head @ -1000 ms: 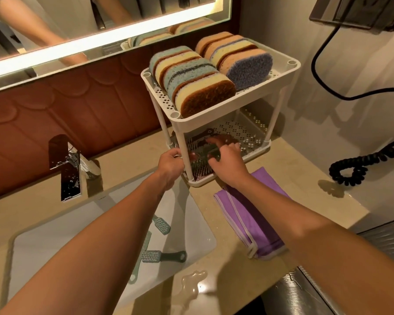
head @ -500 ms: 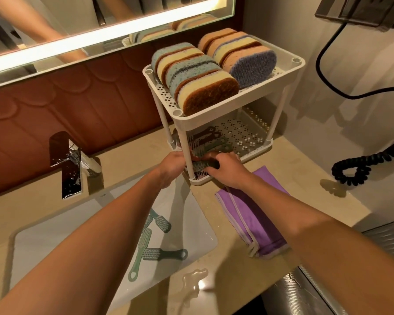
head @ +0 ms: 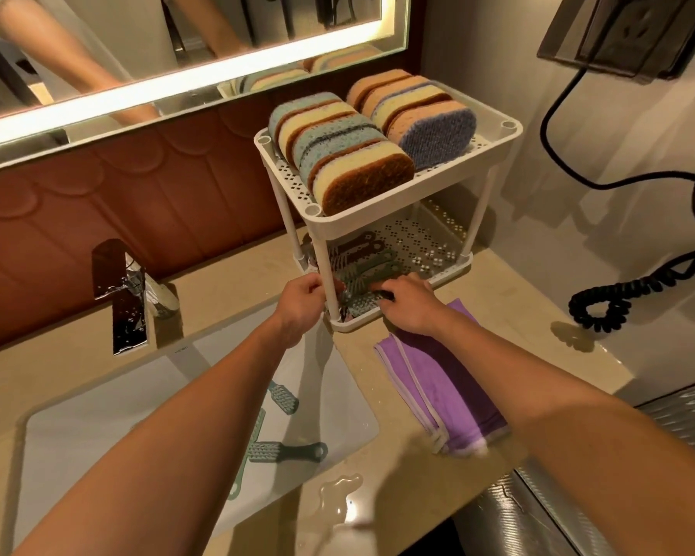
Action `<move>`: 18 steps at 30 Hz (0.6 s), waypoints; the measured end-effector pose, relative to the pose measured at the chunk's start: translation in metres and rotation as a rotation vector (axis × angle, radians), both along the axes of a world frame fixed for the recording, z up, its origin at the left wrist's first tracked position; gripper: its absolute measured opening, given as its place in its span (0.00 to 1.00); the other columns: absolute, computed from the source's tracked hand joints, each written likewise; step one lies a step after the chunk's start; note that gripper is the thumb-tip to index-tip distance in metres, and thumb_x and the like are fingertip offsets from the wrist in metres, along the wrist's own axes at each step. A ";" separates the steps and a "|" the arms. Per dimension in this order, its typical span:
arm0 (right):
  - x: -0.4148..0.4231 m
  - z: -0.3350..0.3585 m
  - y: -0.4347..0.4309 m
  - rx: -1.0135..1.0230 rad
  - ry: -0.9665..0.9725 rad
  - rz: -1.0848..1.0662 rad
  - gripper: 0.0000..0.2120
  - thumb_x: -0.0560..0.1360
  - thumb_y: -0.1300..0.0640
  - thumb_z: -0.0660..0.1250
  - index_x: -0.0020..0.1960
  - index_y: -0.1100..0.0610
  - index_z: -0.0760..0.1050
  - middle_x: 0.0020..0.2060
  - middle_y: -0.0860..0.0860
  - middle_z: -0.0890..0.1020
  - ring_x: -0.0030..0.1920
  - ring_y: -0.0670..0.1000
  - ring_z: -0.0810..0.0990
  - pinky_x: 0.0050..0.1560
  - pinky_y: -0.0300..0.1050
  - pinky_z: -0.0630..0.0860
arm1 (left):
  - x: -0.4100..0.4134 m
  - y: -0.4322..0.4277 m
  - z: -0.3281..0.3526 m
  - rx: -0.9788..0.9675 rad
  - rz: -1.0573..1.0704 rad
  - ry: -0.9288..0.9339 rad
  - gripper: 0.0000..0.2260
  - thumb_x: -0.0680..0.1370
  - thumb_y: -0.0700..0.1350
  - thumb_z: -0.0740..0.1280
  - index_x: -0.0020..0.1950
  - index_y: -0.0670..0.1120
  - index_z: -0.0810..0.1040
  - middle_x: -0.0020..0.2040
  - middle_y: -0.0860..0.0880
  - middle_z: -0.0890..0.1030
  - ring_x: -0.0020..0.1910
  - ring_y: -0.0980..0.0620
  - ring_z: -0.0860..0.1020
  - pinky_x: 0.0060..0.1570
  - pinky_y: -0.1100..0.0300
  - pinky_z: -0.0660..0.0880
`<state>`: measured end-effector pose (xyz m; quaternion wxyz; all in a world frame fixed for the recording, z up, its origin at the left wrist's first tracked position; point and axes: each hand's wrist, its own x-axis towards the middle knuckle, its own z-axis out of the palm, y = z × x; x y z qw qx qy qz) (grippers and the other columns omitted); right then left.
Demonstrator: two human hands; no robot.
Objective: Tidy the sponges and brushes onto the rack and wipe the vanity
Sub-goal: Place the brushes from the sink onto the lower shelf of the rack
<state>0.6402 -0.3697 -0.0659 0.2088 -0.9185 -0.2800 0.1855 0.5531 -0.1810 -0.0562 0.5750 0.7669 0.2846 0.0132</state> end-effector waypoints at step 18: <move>-0.122 0.021 0.002 0.140 -0.078 -0.017 0.15 0.81 0.56 0.62 0.67 0.48 0.74 0.68 0.50 0.71 0.70 0.54 0.64 0.69 0.52 0.63 | -0.133 -0.028 0.003 0.580 -0.338 0.291 0.29 0.84 0.48 0.60 0.83 0.48 0.54 0.79 0.42 0.65 0.74 0.39 0.69 0.73 0.50 0.64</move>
